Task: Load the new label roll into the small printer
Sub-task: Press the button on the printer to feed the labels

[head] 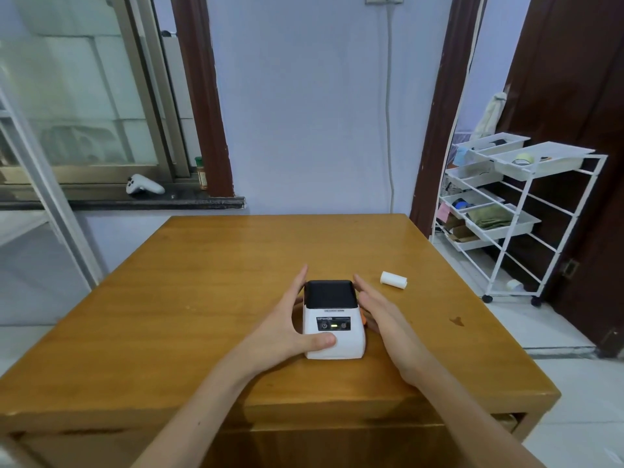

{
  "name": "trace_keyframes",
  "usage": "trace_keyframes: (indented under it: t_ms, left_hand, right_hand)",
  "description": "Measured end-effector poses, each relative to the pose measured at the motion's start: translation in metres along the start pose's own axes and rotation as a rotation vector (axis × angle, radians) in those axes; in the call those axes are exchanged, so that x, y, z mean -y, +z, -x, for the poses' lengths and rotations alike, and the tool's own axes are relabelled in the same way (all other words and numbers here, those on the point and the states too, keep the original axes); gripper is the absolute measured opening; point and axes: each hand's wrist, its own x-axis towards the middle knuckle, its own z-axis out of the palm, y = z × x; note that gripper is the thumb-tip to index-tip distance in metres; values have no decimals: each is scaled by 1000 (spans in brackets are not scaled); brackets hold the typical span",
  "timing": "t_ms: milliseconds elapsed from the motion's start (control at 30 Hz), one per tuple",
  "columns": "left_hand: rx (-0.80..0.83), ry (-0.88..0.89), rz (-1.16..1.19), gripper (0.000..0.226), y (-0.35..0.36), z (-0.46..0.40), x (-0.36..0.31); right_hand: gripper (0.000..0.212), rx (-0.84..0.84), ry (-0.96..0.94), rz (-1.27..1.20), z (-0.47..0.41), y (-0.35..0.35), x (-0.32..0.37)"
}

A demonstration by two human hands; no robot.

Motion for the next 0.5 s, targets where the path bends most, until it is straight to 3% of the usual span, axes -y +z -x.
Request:
trace_keyframes:
  t_ms: [167,367,500]
  left_hand:
    - [1,3,-18,116,1,1,-2]
    - [-12,5,-34,115,2,3,-4]
    - [-27,15,-41,118,2,2,-4]
  right_hand:
    - [81,4,10,-30,1,0,2]
    - [63,8,18,-19,0,1,0]
    - [75,-5,17,-37,-2,0,-2]
